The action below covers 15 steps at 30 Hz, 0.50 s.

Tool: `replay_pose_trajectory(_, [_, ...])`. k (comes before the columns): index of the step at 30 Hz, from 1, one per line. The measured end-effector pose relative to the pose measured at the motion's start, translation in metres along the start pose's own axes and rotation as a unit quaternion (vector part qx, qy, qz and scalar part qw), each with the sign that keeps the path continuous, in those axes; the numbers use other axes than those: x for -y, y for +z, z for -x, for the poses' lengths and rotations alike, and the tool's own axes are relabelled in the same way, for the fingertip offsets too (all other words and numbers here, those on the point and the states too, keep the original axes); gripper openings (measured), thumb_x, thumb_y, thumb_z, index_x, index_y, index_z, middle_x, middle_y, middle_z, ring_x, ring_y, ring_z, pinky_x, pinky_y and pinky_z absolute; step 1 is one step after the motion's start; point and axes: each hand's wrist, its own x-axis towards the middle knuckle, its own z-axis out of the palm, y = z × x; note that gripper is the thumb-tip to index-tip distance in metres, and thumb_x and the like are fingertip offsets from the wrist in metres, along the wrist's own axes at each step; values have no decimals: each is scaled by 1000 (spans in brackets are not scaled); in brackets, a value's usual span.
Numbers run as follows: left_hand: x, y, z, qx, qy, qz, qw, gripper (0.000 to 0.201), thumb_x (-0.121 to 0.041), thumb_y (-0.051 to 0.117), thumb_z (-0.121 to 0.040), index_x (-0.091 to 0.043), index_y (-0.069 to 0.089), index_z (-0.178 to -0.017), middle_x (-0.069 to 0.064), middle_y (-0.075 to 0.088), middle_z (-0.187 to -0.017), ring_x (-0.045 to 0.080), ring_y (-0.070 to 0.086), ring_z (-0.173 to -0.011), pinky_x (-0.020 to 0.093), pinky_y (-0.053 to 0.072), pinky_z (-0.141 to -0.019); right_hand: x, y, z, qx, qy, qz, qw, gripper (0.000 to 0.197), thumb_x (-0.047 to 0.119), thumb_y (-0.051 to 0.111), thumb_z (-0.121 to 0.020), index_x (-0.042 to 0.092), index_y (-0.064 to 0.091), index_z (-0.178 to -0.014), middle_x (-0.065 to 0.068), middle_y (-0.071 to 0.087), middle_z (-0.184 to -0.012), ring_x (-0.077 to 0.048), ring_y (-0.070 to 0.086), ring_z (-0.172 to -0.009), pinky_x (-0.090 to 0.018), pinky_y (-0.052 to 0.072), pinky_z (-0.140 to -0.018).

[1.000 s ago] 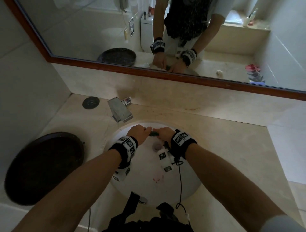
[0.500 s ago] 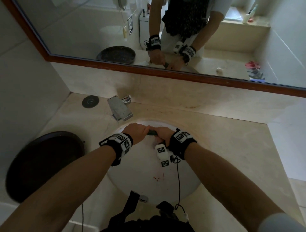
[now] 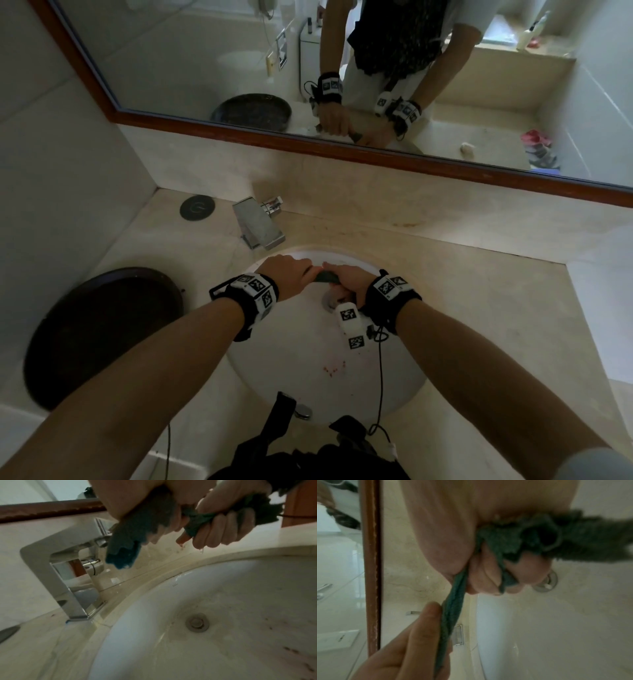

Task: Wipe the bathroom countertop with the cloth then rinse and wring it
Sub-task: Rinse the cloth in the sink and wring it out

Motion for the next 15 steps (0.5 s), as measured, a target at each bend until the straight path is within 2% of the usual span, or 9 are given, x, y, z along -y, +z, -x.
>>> replay_pose_trajectory(1, [3, 3, 0, -2, -13, 37, 999, 41, -44, 29, -101, -14, 56, -100, 2, 50, -71, 25, 50, -66, 31, 37, -58, -2, -3, -2, 11, -1, -21, 1000, 47, 51, 55, -92, 15, 50, -63, 0, 45, -44, -16, 41, -39, -27, 36, -45])
replay_pose_trajectory(3, [7, 5, 2, 3, -32, 94, 995, 35, -43, 35, -99, -15, 54, -101, -1, 46, -66, 24, 50, -65, 31, 37, -59, -6, -8, 1, 26, -13, -27, 999, 45, 54, 61, -87, 13, 56, -68, -2, 48, -49, -17, 41, -38, -26, 37, -43])
replay_pose_trajectory(5, [11, 3, 6, 10, -43, 129, 991, 27, -42, 41, -97, -19, 53, -104, -1, 50, -69, 26, 53, -70, 31, 40, -62, -6, -13, 9, 40, -15, -39, 998, 40, 50, 68, -81, 11, 64, -88, -10, 56, -68, -21, 46, -47, -28, 40, -47])
replay_pose_trajectory(7, [13, 0, 8, 15, -55, 146, 988, 25, -44, 45, -94, -24, 54, -106, 4, 59, -80, 27, 57, -76, 31, 43, -66, -5, -17, 17, 19, -29, -39, 999, 34, 39, 68, -81, 7, 65, -95, -15, 59, -81, -25, 51, -55, -30, 45, -53])
replay_pose_trajectory(9, [11, -5, 12, 22, -64, 152, 986, 27, -45, 47, -93, -24, 56, -109, 7, 64, -90, 26, 59, -77, 32, 48, -68, -3, -20, 25, -13, -57, -17, 998, 25, 26, 67, -84, 3, 67, -93, -16, 63, -86, -28, 58, -66, -33, 51, -63])
replay_pose_trajectory(12, [5, -14, 21, 24, -86, 175, 981, 28, -44, 48, -94, -23, 57, -110, 8, 67, -91, 25, 62, -67, 35, 57, -69, -4, -20, 32, -47, -119, 87, 988, 28, 12, 65, -85, 1, 68, -111, -9, 61, -99, -23, 56, -90, -35, 49, -89])
replay_pose_trajectory(13, [3, -17, 24, 19, -93, 185, 978, 27, -43, 48, -94, -23, 57, -110, 8, 68, -89, 24, 61, -65, 34, 57, -67, -4, -19, 35, -57, -134, 120, 982, 31, 9, 64, -86, 2, 66, -115, -7, 60, -100, -19, 54, -93, -33, 47, -94])
replay_pose_trajectory(15, [0, -19, 32, 7, -102, 203, 974, 23, -39, 49, -94, -23, 57, -108, 3, 66, -81, 26, 62, -61, 32, 55, -60, -4, -14, 37, -58, -147, 163, 974, 24, 8, 65, -86, 8, 69, -109, -7, 61, -99, -21, 56, -93, -32, 47, -96])
